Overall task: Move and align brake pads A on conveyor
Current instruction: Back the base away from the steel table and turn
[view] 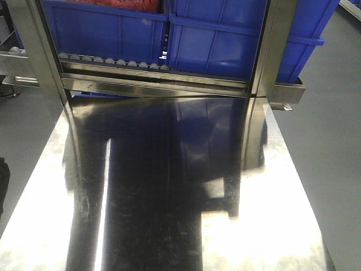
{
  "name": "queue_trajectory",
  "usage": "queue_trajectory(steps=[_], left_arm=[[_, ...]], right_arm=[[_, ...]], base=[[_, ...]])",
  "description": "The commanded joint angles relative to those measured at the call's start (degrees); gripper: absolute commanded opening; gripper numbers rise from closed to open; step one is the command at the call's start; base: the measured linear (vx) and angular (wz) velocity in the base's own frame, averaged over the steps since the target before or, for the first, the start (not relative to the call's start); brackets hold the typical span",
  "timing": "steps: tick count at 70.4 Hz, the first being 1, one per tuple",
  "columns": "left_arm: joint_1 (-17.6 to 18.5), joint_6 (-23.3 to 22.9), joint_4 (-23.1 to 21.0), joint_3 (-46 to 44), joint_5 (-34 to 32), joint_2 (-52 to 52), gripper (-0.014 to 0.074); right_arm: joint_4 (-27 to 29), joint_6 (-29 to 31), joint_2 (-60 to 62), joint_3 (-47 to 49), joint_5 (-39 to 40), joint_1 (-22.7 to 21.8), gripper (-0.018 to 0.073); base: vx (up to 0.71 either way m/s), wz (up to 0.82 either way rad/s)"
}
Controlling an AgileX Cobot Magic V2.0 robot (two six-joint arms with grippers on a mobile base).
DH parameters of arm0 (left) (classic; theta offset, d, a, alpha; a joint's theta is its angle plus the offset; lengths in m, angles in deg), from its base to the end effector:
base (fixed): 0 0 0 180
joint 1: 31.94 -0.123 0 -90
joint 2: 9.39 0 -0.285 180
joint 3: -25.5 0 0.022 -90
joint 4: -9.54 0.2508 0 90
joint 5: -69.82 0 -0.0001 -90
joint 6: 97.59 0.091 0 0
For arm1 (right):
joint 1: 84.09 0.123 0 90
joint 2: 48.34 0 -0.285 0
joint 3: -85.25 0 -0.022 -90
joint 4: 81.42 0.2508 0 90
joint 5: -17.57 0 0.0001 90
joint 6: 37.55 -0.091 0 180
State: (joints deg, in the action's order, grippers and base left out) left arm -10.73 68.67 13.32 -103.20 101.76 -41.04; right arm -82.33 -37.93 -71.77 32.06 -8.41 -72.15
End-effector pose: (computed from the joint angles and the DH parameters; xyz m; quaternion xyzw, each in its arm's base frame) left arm 0.0814 -0.0282 0.2869 0.0690 0.8397 -0.1331 0.5219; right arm 0.0649 0.0131 0.2958 -0.0820 0.7761 0.0600 0.6224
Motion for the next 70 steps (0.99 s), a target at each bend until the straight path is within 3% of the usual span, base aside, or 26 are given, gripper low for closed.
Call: queue_trajectory(steps=[1, 46, 70], left_arm=[[0.14, -0.26, 0.18, -1.83, -5.23, -0.04, -0.0006], [0.14, -0.26, 0.18, -1.83, -5.23, -0.04, -0.0006], [0.14, -0.26, 0.18, -1.83, -5.23, -0.04, -0.0006]], right_arm=[[-0.41, -0.02, -0.37, 1.51, 5.69, -0.28, -0.0002], [-0.41, -0.02, -0.37, 1.51, 5.52, -0.33, -0.0002], [-0.41, -0.02, -0.37, 1.51, 5.52, -0.33, -0.0002]], base=[[0.00, 0.00], [-0.01, 0.04], [-0.13, 0.66]])
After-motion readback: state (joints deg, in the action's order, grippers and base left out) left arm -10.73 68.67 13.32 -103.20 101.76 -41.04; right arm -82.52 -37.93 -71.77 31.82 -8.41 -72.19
